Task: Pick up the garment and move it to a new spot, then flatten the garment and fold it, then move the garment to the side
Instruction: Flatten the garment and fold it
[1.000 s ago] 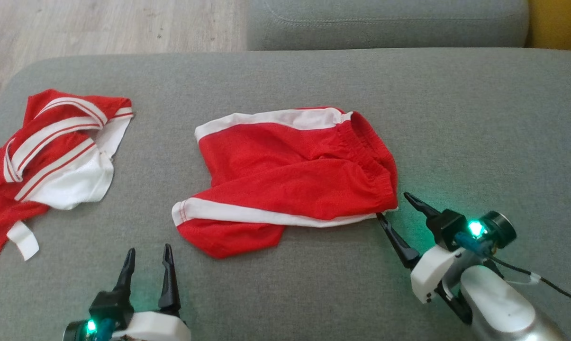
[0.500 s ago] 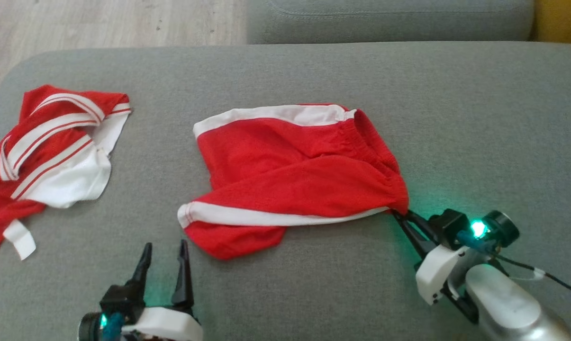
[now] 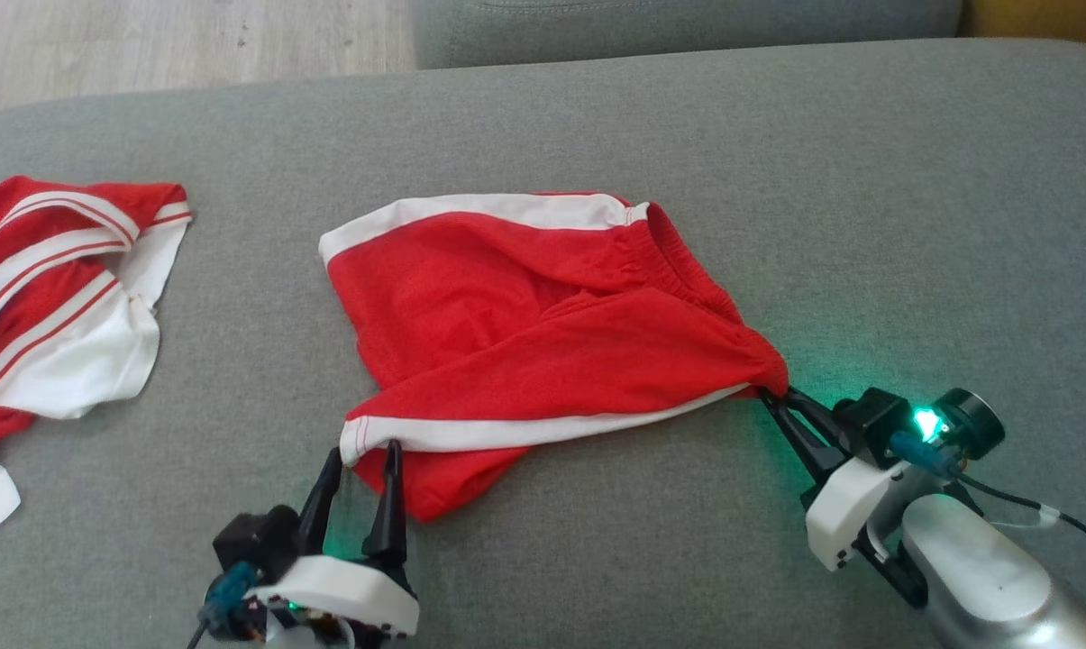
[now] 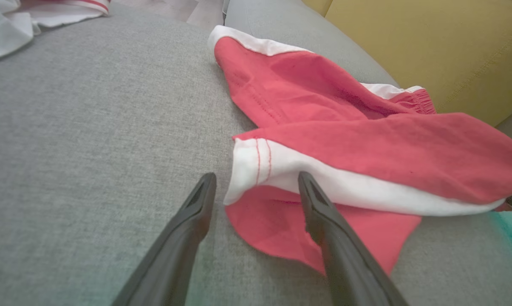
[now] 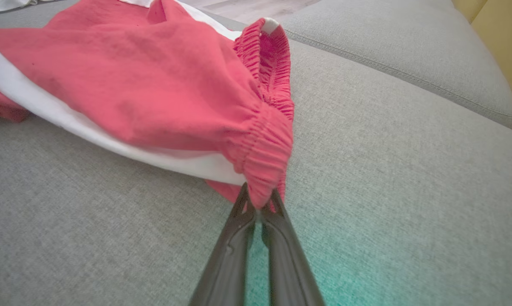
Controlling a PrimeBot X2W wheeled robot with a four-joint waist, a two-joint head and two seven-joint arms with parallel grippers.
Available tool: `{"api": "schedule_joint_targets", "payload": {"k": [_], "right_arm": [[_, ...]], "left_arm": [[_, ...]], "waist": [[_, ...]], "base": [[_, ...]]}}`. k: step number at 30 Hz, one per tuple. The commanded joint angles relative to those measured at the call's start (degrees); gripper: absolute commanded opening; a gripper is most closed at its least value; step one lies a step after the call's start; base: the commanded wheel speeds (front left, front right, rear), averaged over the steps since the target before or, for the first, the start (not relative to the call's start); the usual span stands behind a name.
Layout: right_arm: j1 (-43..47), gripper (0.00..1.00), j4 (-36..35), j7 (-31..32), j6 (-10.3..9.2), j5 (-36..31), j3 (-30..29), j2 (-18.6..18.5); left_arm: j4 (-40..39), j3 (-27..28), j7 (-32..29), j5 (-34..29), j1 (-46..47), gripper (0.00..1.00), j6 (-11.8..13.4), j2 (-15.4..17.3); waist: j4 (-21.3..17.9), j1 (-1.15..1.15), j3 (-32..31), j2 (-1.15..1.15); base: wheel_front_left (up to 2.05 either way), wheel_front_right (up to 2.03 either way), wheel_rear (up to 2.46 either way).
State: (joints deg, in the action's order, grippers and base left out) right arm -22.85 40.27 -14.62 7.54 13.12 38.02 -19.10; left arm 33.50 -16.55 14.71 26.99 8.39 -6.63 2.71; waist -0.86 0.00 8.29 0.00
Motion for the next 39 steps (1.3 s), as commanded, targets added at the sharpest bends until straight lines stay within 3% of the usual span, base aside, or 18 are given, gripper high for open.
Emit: {"api": "schedule_joint_targets", "payload": {"k": [1,8,9,10,11,12,17,23,29,35,39], "right_arm": [[-0.13,0.0,-1.58,-0.38,-0.05,0.42,0.33,-0.85],[-0.43,0.0,-2.02,-0.38,-0.05,0.6,0.0,-0.62],[-0.43,0.0,-2.13,-0.38,-0.05,0.69,-0.08,-0.6],[-0.4,0.0,-2.24,-0.38,-0.05,0.77,-0.16,-0.61],[-0.34,0.0,-2.34,-0.38,-0.05,0.93,-0.24,-0.58],[-0.28,0.0,-2.41,-0.38,-0.05,1.09,-0.33,-0.54],[0.1,0.0,-4.54,-0.38,-0.05,3.33,-1.57,0.23],[-0.64,0.0,-13.87,-0.38,-0.05,12.22,-1.07,0.54],[-5.73,0.0,-23.56,-0.38,-0.05,25.89,2.52,-2.01],[-13.39,0.0,-31.21,0.64,-0.05,37.86,4.88,-6.86],[-17.78,0.0,-34.36,3.83,-0.05,44.28,4.69,-9.63]], "left_arm": [[-1.06,1.5,0.29,0.58,2.42,1.0,-0.34,0.17],[-2.18,2.65,0.29,0.81,2.79,1.0,-0.66,0.17],[-2.51,2.7,0.29,0.78,2.74,0.82,-0.7,0.17],[-2.79,2.63,0.29,0.7,2.71,0.38,-0.74,0.17],[-3.1,2.54,0.29,0.68,2.69,0.09,-0.77,0.17],[-3.43,2.46,0.29,0.73,2.64,0.0,-0.8,0.17],[-6.57,1.97,0.29,0.11,2.07,0.0,-0.84,0.17],[-15.36,4.42,0.29,-3.05,3.04,0.0,-0.85,1.32],[-22.07,4.82,0.29,-5.21,9.78,0.0,-0.85,8.36],[-25.21,4.71,0.28,-4.48,18.5,0.0,-0.85,16.05],[-25.88,4.48,-2.6,-2.58,24.03,0.0,-0.85,19.06]], "waist": [[-0.18,0.0,0.24,0.0],[-0.24,0.0,0.54,0.0],[-0.2,0.0,0.58,0.0],[-0.17,0.0,0.61,0.0],[-0.13,0.0,0.61,0.0],[-0.1,0.0,0.59,0.0],[0.12,0.0,-0.21,0.0],[0.22,0.0,-2.95,0.0],[-0.39,0.0,-6.7,0.0],[-1.6,0.0,-8.83,0.0],[-2.26,0.0,-8.75,0.0]], "base": [[0.0,0.0,0.0],[0.0,0.0,0.0],[0.0,0.0,0.0],[0.0,0.0,0.0],[0.0,0.0,0.0],[0.0,0.0,0.0],[0.0,0.0,0.0],[0.0,0.0,0.0],[0.0,0.0,0.0],[0.0,0.0,0.0],[0.0,0.0,0.0]]}}
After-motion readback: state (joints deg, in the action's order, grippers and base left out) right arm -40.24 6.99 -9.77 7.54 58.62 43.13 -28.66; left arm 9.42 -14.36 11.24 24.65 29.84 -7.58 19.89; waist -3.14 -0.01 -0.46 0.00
